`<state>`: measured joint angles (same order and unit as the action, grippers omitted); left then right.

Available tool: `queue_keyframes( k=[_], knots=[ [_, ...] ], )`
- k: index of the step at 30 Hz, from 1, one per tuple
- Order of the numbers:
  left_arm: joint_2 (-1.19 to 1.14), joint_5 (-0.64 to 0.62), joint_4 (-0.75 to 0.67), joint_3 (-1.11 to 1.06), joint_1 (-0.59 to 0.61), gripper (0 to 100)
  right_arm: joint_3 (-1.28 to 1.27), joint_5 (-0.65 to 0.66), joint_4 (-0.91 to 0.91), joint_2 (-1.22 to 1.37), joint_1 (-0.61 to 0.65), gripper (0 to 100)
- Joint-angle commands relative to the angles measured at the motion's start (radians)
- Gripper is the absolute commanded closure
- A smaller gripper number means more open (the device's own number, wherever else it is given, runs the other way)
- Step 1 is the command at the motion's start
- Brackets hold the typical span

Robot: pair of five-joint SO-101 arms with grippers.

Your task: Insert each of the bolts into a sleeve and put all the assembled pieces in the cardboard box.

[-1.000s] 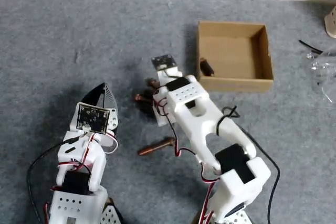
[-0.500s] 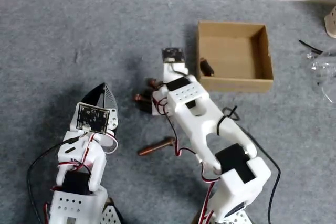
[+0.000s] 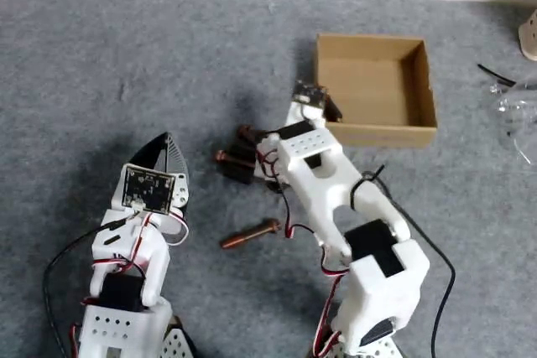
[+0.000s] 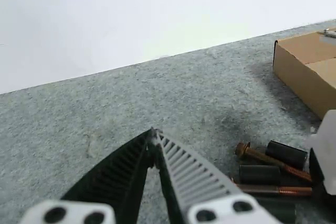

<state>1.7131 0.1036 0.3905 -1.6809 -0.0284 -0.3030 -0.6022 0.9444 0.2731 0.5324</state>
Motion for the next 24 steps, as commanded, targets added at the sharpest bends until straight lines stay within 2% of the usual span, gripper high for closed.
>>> queue_keyframes(
  k=[1,12,15,17,24],
  knots=[
    [-0.013,-0.002,-0.023,-0.022,0.005,99,0.016,-0.014,0.025,0.019,0.01,98.8],
    [-0.013,-0.002,-0.023,-0.022,0.005,99,0.015,-0.005,0.025,0.004,-0.004,99.3],
    [-0.013,-0.002,-0.023,-0.022,0.005,99,0.015,0.1,0.05,-0.012,-0.036,99.3],
    [-0.013,-0.002,-0.023,-0.022,0.005,99,0.015,0.144,0.061,-0.053,-0.059,99.3],
    [-0.013,-0.002,-0.023,-0.022,0.005,99,-0.058,0.164,0.053,-0.363,-0.193,99.3]
  ],
)
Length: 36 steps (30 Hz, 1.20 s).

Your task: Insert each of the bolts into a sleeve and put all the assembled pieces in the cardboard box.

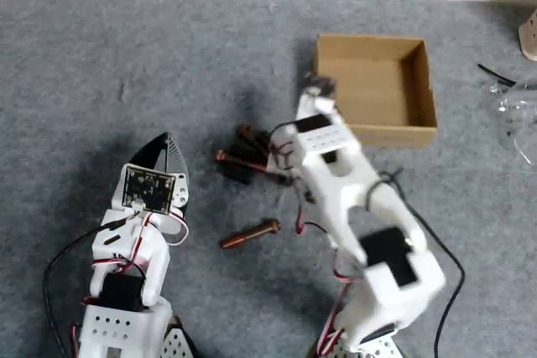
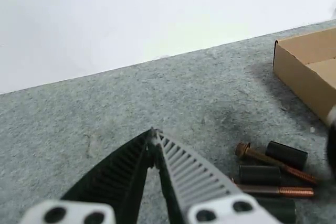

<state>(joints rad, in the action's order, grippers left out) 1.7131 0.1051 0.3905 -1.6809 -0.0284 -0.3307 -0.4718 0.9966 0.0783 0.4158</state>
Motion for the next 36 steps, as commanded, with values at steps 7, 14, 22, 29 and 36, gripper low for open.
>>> queue_keyframes(
  k=[7,14,22,29,36],
  knots=[
    [-0.013,-0.003,-0.023,-0.022,0.005,99,-0.3,0.152,-0.219,-0.47,-0.11,99.3],
    [-0.013,-0.003,-0.023,-0.022,0.004,99,-0.545,0.238,-0.315,-0.72,-0.113,99.3],
    [-0.013,0.0,-0.017,-0.016,-0.038,99,-0.845,0.324,-0.51,-0.98,-0.202,99.3],
    [-0.015,0.181,0.152,0.019,-0.3,99,-1.038,0.325,-0.527,-1.211,-0.263,99.4],
    [-0.019,0.239,0.198,0.038,-0.366,99,-1.188,0.325,-0.512,-1.483,-0.265,99.4]
  ],
)
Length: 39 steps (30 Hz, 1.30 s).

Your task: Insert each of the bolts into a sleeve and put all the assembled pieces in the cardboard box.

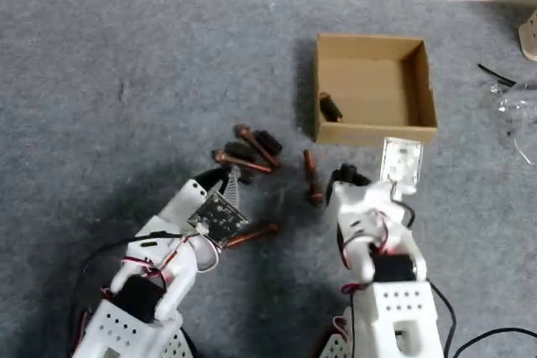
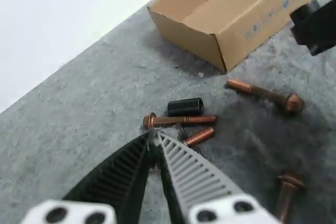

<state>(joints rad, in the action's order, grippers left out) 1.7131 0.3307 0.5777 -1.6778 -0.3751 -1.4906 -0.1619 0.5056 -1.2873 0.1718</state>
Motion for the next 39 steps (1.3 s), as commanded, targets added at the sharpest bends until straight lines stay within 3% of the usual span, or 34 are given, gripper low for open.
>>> queue_keyframes(
  k=[1,5,10,16,19,24,34,39],
  knots=[
    [-0.036,0.014,0.018,0.045,-0.021,99,-0.044,0.015,-0.005,-0.157,-0.021,99.4],
    [-0.246,0.014,0.021,0.139,-0.036,99,-0.074,0.015,0.077,-0.311,-0.018,99.4],
    [-0.694,0.017,-0.014,0.314,-0.093,99,-0.077,0.015,0.196,-0.45,-0.018,99.4],
    [-1.113,0.077,-0.02,0.506,-0.114,99,-0.147,0.063,0.213,-0.544,-0.018,99.4],
    [-1.176,0.081,0.057,0.567,-0.137,98,-0.17,0.087,0.191,-0.552,-0.018,99.4],
    [-1.181,0.11,0.17,0.619,-0.179,83,-0.185,0.091,0.17,-0.55,-0.018,99.4],
    [-1.199,0.138,0.16,0.616,-0.193,81,-0.185,0.092,0.17,-0.55,-0.016,99.4],
    [-1.345,0.157,0.061,0.654,-0.196,81,-0.185,0.092,0.17,-0.55,-0.016,99.4]
  ],
)
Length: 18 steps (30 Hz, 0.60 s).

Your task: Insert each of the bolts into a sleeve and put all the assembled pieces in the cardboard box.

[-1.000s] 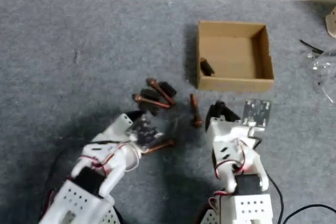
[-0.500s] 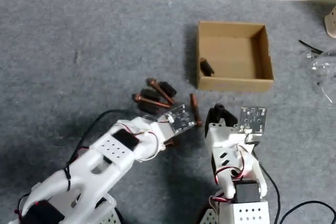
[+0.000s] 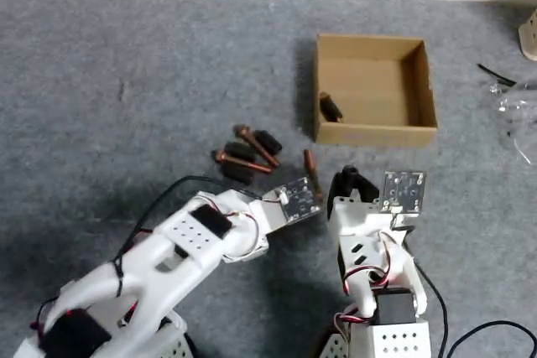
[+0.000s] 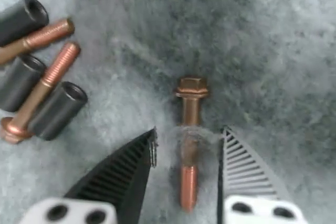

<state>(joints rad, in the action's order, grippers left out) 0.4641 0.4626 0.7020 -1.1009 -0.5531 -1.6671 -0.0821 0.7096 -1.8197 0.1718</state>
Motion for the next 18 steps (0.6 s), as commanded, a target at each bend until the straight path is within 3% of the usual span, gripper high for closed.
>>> queue_keyframes(
  k=[1,15,18],
  knots=[
    [-0.133,0.029,-0.06,0.113,-0.018,81,-0.008,0.012,-0.035,-0.018,-0.016,99.4],
    [-0.381,0.034,0.155,0.366,-0.018,81,-0.008,0.012,-0.035,-0.018,-0.016,99.4],
    [-0.414,0.041,0.198,0.397,-0.038,88,-0.008,0.012,-0.035,-0.018,-0.016,99.4]
  ],
)
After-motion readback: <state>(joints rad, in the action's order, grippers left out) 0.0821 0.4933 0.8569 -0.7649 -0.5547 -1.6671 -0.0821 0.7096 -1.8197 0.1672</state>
